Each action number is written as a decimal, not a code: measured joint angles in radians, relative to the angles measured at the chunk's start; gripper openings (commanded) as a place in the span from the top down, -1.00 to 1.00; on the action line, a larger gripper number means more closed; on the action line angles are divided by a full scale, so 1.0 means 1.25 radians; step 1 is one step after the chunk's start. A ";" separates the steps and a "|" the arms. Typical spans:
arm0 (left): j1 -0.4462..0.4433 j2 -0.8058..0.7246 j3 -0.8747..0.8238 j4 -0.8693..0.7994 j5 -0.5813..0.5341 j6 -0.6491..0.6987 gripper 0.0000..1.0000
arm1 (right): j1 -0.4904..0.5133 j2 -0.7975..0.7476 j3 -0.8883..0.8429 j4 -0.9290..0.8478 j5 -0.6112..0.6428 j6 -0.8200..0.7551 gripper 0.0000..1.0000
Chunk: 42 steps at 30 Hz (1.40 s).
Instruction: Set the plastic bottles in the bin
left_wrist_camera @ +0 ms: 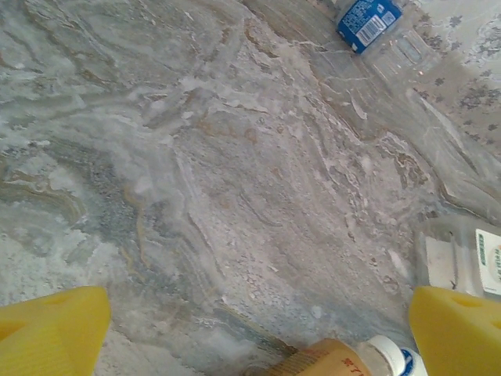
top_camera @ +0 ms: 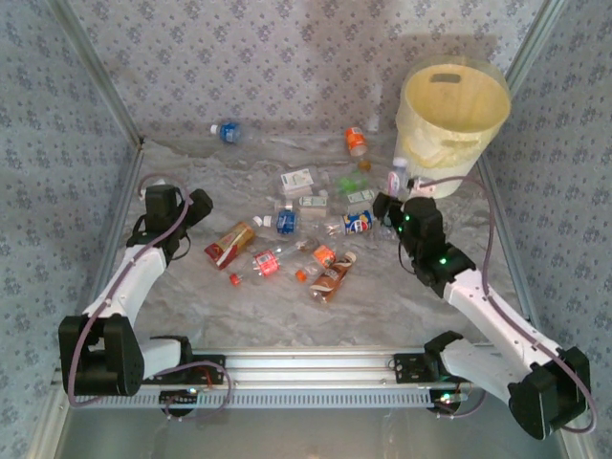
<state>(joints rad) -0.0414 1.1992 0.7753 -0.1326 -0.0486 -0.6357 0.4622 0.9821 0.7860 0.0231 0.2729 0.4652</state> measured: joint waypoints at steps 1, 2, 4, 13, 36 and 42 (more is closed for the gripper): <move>0.000 0.000 0.001 0.000 0.004 -0.002 -0.96 | -0.003 0.006 0.026 0.018 -0.009 -0.022 -0.02; 0.000 0.000 0.002 -0.001 0.007 -0.005 -0.96 | -0.008 0.016 0.053 0.036 -0.019 -0.044 -0.02; 0.000 0.000 0.003 -0.002 0.009 -0.005 -0.96 | -0.026 0.042 0.110 0.071 -0.031 -0.080 -0.02; 0.000 -0.016 0.011 -0.024 0.009 -0.008 -0.96 | -0.200 0.230 0.359 0.108 -0.107 -0.151 -0.02; 0.000 -0.047 0.014 -0.066 -0.015 -0.004 -0.96 | -0.445 0.710 0.840 -0.050 -0.301 -0.182 -0.05; 0.000 -0.047 0.014 -0.066 -0.022 -0.001 -0.96 | -0.442 0.772 0.857 -0.114 -0.363 -0.185 -0.07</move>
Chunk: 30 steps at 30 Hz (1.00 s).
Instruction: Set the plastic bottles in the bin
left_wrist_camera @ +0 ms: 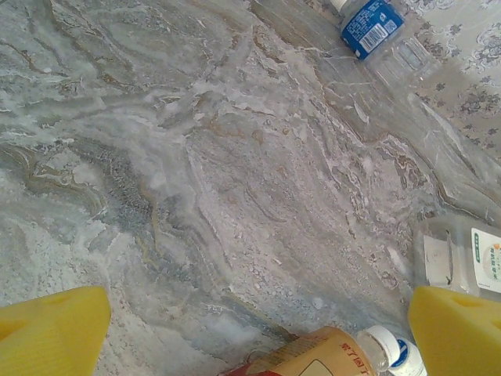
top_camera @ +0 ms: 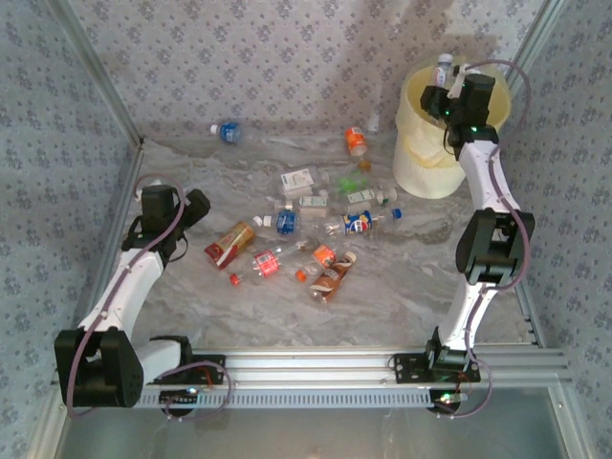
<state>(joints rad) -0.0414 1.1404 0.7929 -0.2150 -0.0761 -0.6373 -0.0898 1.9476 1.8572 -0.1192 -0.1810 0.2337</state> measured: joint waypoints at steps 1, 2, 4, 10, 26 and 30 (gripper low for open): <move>0.000 0.000 0.000 0.000 0.000 0.000 -0.96 | 0.000 0.001 0.000 -0.014 -0.006 0.000 -0.07; 0.000 0.000 0.000 0.000 -0.001 0.000 -0.96 | 0.000 0.001 0.000 -0.030 -0.013 -0.002 -0.07; 0.000 0.000 0.000 0.000 -0.002 0.001 -0.96 | 0.000 -0.003 -0.001 -0.038 -0.020 -0.004 -0.08; 0.000 0.005 0.000 0.000 -0.002 0.001 -0.96 | -0.002 -0.059 -0.059 -0.070 -0.039 -0.005 -0.09; 0.000 0.005 0.000 0.000 -0.002 0.003 -0.96 | 0.026 -0.109 -0.101 -0.090 -0.113 0.020 -0.42; 0.000 0.003 0.000 -0.005 -0.002 0.006 -0.96 | 0.029 -0.089 -0.091 -0.091 -0.133 0.038 -0.57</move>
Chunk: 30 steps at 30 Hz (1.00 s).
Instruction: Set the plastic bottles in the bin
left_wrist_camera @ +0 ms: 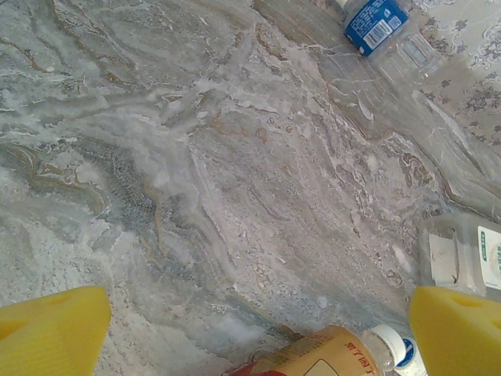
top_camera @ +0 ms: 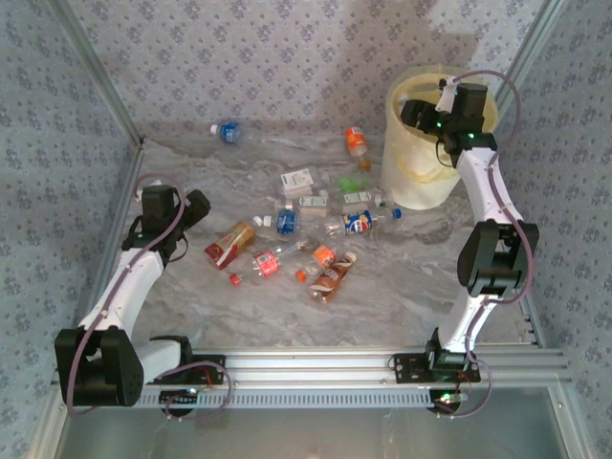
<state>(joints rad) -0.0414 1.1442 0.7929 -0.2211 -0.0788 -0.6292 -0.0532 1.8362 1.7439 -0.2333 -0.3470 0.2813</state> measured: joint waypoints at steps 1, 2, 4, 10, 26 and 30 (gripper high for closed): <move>0.000 -0.002 0.000 -0.002 0.000 0.000 -0.96 | 0.000 0.001 0.000 -0.001 -0.005 0.002 -0.58; 0.000 -0.004 0.000 -0.006 0.000 0.001 -0.96 | 0.000 0.001 0.000 -0.001 -0.010 0.002 -0.59; 0.000 -0.007 0.000 -0.011 0.000 0.000 -0.96 | 0.000 0.001 0.000 0.000 -0.017 0.002 -0.61; 0.000 -0.008 0.015 -0.062 0.000 -0.001 -0.96 | 0.000 -0.011 0.000 -0.005 -0.022 -0.009 -0.75; -0.057 -0.039 0.093 -0.201 0.017 0.106 -0.96 | 0.000 -0.400 -0.262 0.114 0.059 -0.011 -1.00; -0.105 -0.030 0.106 -0.203 0.028 0.192 -0.96 | 0.003 -0.496 -0.376 0.156 0.050 -0.006 -1.00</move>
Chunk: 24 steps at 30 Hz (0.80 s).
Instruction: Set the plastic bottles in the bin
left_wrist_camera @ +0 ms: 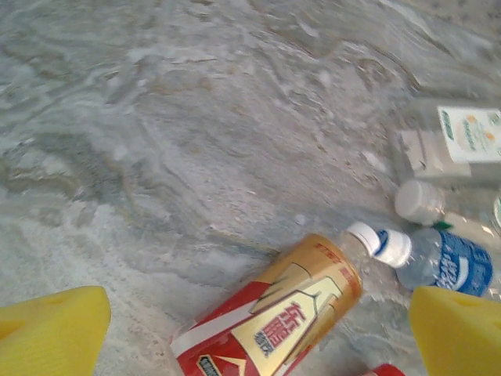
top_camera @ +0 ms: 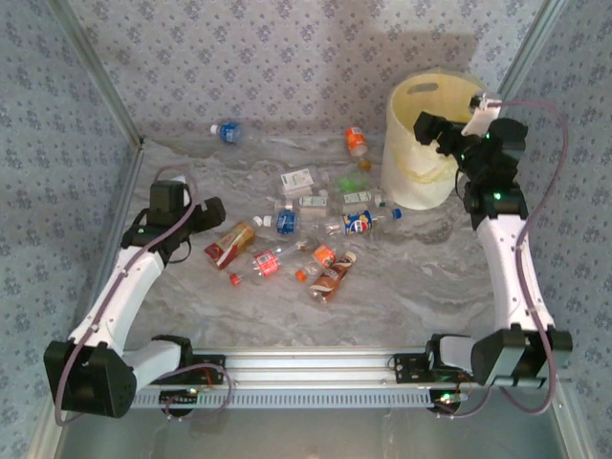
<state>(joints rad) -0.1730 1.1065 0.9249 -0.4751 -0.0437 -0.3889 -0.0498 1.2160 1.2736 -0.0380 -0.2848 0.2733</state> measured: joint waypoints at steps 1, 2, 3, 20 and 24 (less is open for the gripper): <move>-0.012 0.002 0.002 0.000 0.009 0.023 -0.96 | 0.002 -0.027 -0.033 0.011 -0.003 0.000 -1.00; -0.022 0.005 0.002 0.000 0.020 0.043 -0.96 | 0.005 -0.050 -0.061 0.022 -0.006 0.001 -1.00; -0.034 0.009 0.002 0.000 0.033 0.070 -0.96 | 0.010 -0.079 -0.097 0.034 -0.009 0.002 -1.00; -0.152 0.290 0.132 -0.235 -0.040 0.423 -0.96 | 0.084 -0.213 -0.319 0.124 0.002 -0.008 -1.00; -0.140 0.323 0.131 -0.274 -0.079 0.468 -0.93 | 0.086 -0.213 -0.319 0.124 0.013 -0.020 -1.00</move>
<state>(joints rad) -0.3477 1.5108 1.0882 -0.8173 -0.1421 0.1963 0.0582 0.9497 0.8749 0.1173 -0.2687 0.2485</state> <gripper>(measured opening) 0.973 0.999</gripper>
